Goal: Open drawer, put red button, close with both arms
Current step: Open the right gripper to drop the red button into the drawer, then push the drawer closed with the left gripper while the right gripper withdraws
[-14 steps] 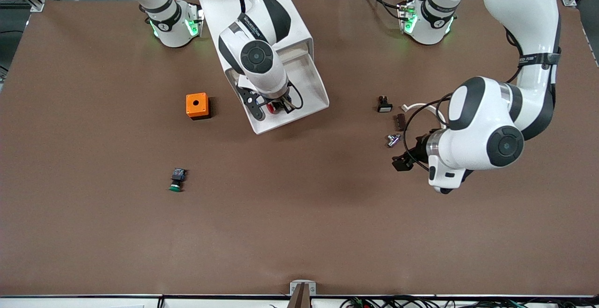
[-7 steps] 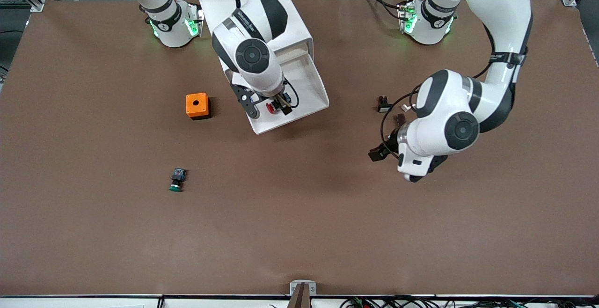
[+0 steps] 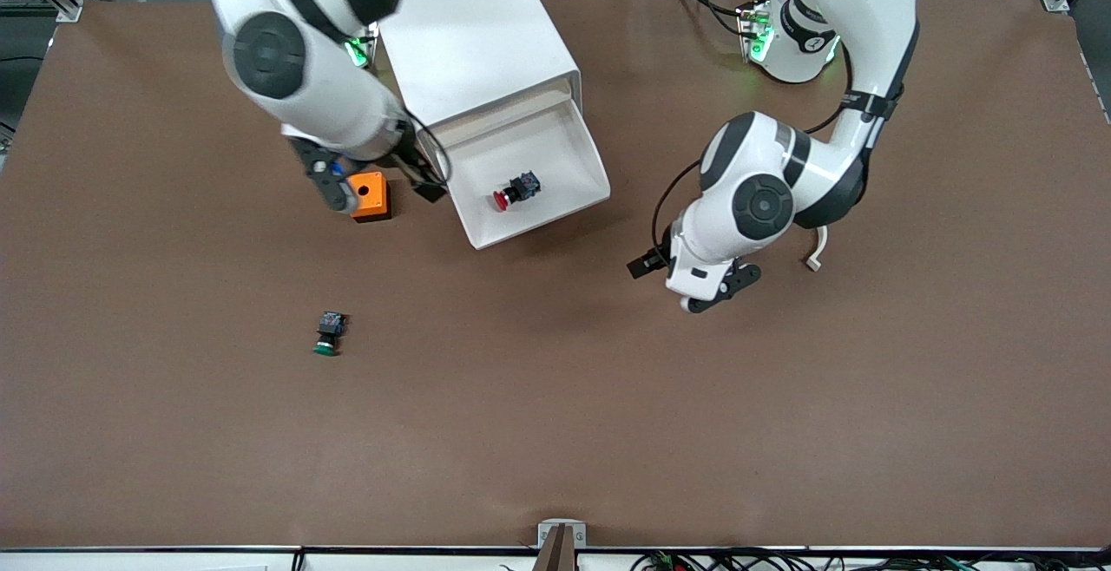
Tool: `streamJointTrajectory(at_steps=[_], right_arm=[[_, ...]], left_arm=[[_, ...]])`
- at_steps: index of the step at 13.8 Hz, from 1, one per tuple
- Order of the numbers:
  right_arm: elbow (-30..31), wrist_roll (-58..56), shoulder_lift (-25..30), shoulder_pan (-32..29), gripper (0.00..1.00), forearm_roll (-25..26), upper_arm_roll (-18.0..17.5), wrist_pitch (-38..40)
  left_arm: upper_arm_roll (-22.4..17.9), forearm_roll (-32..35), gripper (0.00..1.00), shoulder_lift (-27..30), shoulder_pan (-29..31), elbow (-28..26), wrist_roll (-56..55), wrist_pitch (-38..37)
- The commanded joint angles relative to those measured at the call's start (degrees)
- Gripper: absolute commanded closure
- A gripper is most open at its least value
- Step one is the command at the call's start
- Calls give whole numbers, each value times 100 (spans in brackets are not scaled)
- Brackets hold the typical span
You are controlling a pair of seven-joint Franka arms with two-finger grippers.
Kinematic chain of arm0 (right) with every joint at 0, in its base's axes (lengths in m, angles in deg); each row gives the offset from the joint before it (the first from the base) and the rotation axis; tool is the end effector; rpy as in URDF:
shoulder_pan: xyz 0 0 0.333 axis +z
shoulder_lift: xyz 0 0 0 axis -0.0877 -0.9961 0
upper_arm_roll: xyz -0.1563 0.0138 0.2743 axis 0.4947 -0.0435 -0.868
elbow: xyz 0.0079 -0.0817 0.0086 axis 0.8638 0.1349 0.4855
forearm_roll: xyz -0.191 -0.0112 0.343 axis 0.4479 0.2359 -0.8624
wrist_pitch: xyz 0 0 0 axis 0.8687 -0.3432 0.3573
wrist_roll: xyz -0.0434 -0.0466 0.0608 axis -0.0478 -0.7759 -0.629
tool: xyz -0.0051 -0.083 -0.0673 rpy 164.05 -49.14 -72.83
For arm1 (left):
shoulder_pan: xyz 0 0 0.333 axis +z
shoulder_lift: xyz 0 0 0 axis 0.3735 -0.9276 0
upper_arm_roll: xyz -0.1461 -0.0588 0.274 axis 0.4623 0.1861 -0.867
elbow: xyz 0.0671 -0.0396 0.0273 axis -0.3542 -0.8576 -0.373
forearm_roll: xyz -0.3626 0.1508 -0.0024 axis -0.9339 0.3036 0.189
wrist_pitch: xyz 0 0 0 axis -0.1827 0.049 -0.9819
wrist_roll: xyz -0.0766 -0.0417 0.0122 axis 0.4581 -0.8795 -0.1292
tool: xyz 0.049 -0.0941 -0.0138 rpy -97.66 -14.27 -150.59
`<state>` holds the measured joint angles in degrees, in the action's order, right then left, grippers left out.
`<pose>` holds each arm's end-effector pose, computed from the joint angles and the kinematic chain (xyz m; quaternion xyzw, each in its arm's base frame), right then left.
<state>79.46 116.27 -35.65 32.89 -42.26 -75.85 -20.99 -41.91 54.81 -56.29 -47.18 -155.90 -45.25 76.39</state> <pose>0.5065 0.2737 0.5241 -0.8919 0.4278 0.1466 0.0039 0.5564 -0.3486 0.3168 0.9650 0.2323 -0.1058 0.0606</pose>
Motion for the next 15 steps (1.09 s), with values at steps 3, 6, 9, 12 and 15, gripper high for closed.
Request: streamJointTrajectory(at_steps=[3, 6, 9, 12, 15], right_arm=[[224, -3573, 850, -1535, 0, 276, -88, 870], [233, -5299, 1018, -2300, 0, 708, -88, 950], [163, -6375, 1027, -2689, 0, 744, -88, 906], [-179, -6438, 983, -2689, 0, 1068, -105, 827], [-337, -6753, 974, -2689, 0, 1157, -105, 651]], left_arm=[[-5, 97, 0, -234, -497, -63, -75, 572], [-5, 97, 0, -392, -884, -54, -75, 572], [-5, 97, 0, -384, -1087, -72, -84, 564], [-5, 88, 0, -375, -1315, -80, -180, 555], [-5, 88, 0, -366, -1499, -98, -347, 520]])
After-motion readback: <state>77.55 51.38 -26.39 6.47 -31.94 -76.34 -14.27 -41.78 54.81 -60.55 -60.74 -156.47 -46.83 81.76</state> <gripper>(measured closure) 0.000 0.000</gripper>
